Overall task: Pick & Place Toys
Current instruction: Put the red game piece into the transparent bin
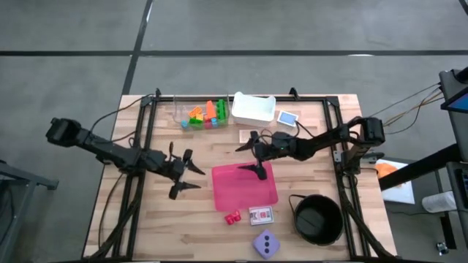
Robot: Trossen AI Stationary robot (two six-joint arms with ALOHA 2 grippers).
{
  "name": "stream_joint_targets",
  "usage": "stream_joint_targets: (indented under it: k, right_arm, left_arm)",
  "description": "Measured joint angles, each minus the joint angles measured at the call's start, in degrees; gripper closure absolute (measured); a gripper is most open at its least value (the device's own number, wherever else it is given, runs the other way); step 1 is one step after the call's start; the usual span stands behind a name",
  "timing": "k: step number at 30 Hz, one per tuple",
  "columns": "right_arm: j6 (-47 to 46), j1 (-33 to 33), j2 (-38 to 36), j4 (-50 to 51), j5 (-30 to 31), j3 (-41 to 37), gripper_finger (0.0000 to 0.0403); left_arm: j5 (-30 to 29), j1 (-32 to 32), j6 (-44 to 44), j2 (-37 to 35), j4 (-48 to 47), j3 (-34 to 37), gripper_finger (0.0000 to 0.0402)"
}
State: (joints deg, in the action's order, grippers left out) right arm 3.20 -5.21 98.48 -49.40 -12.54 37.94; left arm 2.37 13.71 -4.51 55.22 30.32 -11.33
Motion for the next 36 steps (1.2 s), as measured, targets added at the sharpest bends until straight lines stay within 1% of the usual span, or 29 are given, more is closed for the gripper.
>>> stream_joint_targets:
  k: [4, 8, 10, 12, 15, 19, 22, 25, 28, 33, 36]
  right_arm:
    - [0.25, 2.39, -0.02, 7.21, 1.06, 3.94, 0.0073]
    - [1.47, 4.53, -0.07, 13.39, 6.04, 7.68, 0.0073]
    - [2.33, 5.36, -0.07, 13.97, 7.15, 8.42, 0.0073]
    - [2.85, 5.89, -0.07, 12.28, 7.43, 8.43, 0.0073]
    - [3.22, 6.14, -0.15, 5.6, 7.29, 6.94, 0.0073]
    - [4.08, 5.83, -0.17, -3.9, 7.19, 3.09, 0.0073]
    - [3.9, 5.43, -0.91, -7.33, 7.73, -0.46, 0.0073]
    - [3.5, 5.42, -2.57, -7.65, 11.03, -3.47, 0.0073]
    - [2.98, 5.44, -4.55, -7.4, 13.22, -6.11, 0.0073]
    - [1.96, 5.44, -9.58, -7.63, 16.36, -9.94, 0.0073]
    - [1.95, 5.44, -12.53, -7.55, 16.63, -11.89, 0.0073]
  left_arm:
    - [-4.21, 3.77, -4.58, 0.02, -0.07, 0.0, 0.0146]
    - [-10.29, 9.36, -5.58, 0.02, 0.09, 0.0, 0.0146]
    - [-13.08, 12.05, -5.27, 0.02, 0.57, 0.0, 0.0146]
    - [-15.73, 14.22, -5.18, 0.02, 0.76, -0.11, 0.0146]
    - [-18.68, 16.45, -5.09, 0.7, 0.66, -1.4, 0.0146]
    - [-20.73, 17.27, -2.97, 5.44, 0.58, -4.18, 0.0146]
    - [-20.85, 17.25, -2.95, 12.16, 0.55, -7.56, 0.0146]
    - [-20.54, 17.27, -2.78, 19.52, 0.12, -11.85, 0.0146]
    - [-18.64, 17.25, -2.81, 25.85, -1.39, -16.22, 0.0146]
    - [-14.76, 17.72, -4.92, 33.6, -4.68, -23.35, 0.0146]
    - [-14.4, 19.21, -7.02, 37.98, -8.89, -27.73, 0.0146]
